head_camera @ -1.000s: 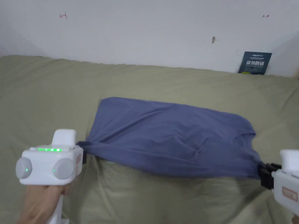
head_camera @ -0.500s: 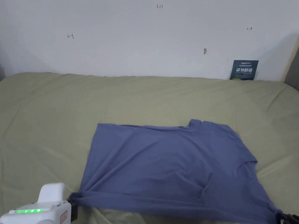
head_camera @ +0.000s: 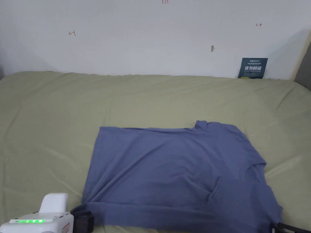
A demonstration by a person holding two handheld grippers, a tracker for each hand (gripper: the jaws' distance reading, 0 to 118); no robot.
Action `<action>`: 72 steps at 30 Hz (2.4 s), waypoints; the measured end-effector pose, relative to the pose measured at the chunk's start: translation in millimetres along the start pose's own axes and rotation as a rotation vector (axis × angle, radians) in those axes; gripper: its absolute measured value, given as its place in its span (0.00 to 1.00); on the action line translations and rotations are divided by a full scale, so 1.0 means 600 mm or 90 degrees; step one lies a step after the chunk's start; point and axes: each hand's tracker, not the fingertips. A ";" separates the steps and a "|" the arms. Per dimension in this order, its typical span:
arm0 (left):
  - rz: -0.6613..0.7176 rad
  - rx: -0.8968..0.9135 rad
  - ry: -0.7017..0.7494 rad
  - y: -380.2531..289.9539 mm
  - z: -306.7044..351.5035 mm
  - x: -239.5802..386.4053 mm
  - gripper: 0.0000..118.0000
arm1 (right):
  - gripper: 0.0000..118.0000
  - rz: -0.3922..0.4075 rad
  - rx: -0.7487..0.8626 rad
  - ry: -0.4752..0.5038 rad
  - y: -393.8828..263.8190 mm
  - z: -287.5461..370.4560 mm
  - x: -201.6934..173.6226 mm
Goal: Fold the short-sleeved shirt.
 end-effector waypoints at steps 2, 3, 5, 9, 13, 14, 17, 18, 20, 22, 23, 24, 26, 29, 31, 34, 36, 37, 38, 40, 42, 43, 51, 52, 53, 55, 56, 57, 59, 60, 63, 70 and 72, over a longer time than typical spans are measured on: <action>-0.020 0.009 -0.005 0.002 -0.005 -0.012 1.00 | 1.00 0.008 -0.012 -0.013 0.008 0.012 -0.010; -0.021 0.012 -0.004 0.000 -0.005 -0.011 1.00 | 1.00 0.013 -0.012 -0.015 0.009 0.015 -0.016; -0.024 0.015 -0.012 0.004 0.016 -0.007 1.00 | 1.00 0.016 -0.012 -0.008 0.010 0.015 -0.024; 0.046 0.045 -0.062 -0.006 0.051 -0.009 0.69 | 0.75 0.005 0.002 0.018 -0.003 0.021 -0.034; 0.060 0.080 -0.050 -0.020 0.060 -0.016 0.00 | 0.00 0.040 0.028 -0.006 -0.012 0.033 -0.065; 0.053 0.072 -0.049 -0.018 0.058 -0.021 0.00 | 0.00 0.036 0.027 0.005 -0.010 0.035 -0.059; 0.060 0.075 -0.056 -0.021 0.057 -0.040 0.00 | 0.00 0.046 0.045 -0.008 -0.005 0.036 -0.070; 0.062 0.066 -0.057 -0.020 0.051 -0.047 0.00 | 0.00 0.038 0.042 -0.003 -0.003 0.030 -0.049; 0.062 0.062 -0.056 -0.022 0.043 -0.054 0.00 | 0.00 0.026 0.036 0.001 -0.001 0.026 -0.050; 0.056 0.051 -0.055 -0.026 0.047 -0.041 0.00 | 0.00 0.023 0.032 0.004 -0.005 0.025 -0.042; 0.057 0.050 -0.057 -0.027 0.044 -0.042 0.00 | 0.00 0.024 0.028 0.004 -0.006 0.024 -0.040; 0.046 0.058 -0.048 -0.024 0.040 -0.042 0.01 | 0.00 0.025 0.025 0.005 -0.008 0.024 -0.042; 0.055 0.042 -0.051 -0.018 0.025 -0.046 0.70 | 0.00 0.025 0.018 0.008 -0.013 0.018 -0.029; 0.056 0.081 -0.052 -0.013 0.005 -0.043 0.97 | 0.00 0.025 0.012 0.010 -0.016 0.015 -0.029; 0.040 0.021 -0.030 -0.002 -0.017 -0.041 0.96 | 0.00 0.024 0.006 0.013 -0.017 0.011 -0.016; 0.031 0.005 -0.027 0.012 -0.022 -0.014 0.94 | 0.00 0.023 -0.003 0.016 -0.014 0.004 -0.010; 0.027 0.000 -0.028 0.017 -0.023 -0.006 0.74 | 0.00 0.019 -0.008 0.015 -0.012 0.001 -0.005; 0.027 -0.006 -0.035 0.018 -0.035 -0.013 0.49 | 0.00 0.013 -0.013 0.018 -0.011 0.000 -0.003; 0.028 -0.017 -0.058 0.018 -0.038 -0.013 0.17 | 0.00 0.009 -0.017 0.022 -0.014 -0.010 0.006; 0.034 -0.020 -0.057 0.017 -0.030 0.002 0.04 | 0.01 0.003 -0.019 0.028 -0.015 -0.013 0.013; 0.021 -0.011 -0.053 0.017 -0.034 -0.012 0.04 | 0.30 0.003 -0.023 0.034 -0.014 -0.005 0.006; 0.023 -0.013 -0.054 0.019 -0.035 -0.016 0.04 | 0.64 0.007 -0.034 0.038 -0.013 -0.005 0.006; 0.039 -0.019 -0.059 0.017 -0.050 -0.027 0.04 | 0.56 0.015 -0.103 0.075 -0.017 -0.064 0.011; 0.037 -0.020 -0.055 0.018 -0.051 -0.029 0.04 | 0.05 0.017 -0.100 0.073 -0.017 -0.064 0.011; 0.037 -0.021 -0.056 0.012 -0.044 -0.016 0.04 | 0.03 0.031 -0.104 0.049 -0.016 -0.067 0.010; 0.041 -0.024 -0.057 0.009 -0.043 -0.012 0.04 | 0.03 0.046 -0.112 0.106 -0.013 -0.062 0.005; 0.042 -0.026 -0.057 0.009 -0.043 -0.012 0.04 | 0.03 0.043 -0.113 0.104 -0.009 -0.058 0.005; 0.042 -0.028 -0.058 0.017 -0.030 -0.011 0.04 | 0.03 0.046 -0.106 0.102 -0.006 -0.052 0.003; 0.043 -0.029 -0.061 0.018 -0.022 -0.008 0.04 | 0.03 0.057 -0.098 0.101 -0.010 -0.048 0.018; 0.042 -0.028 -0.059 0.019 -0.018 -0.006 0.04 | 0.03 0.063 -0.090 0.100 -0.007 -0.043 0.018; 0.040 -0.025 -0.063 0.030 -0.027 -0.022 0.04 | 0.03 0.067 -0.071 0.100 0.030 0.000 -0.011; 0.017 -0.005 -0.063 0.085 -0.022 -0.024 0.04 | 0.03 0.092 -0.021 0.088 0.091 -0.036 0.004; 0.011 0.003 -0.061 0.111 -0.026 -0.019 0.04 | 0.03 0.094 -0.014 0.090 0.120 -0.042 -0.011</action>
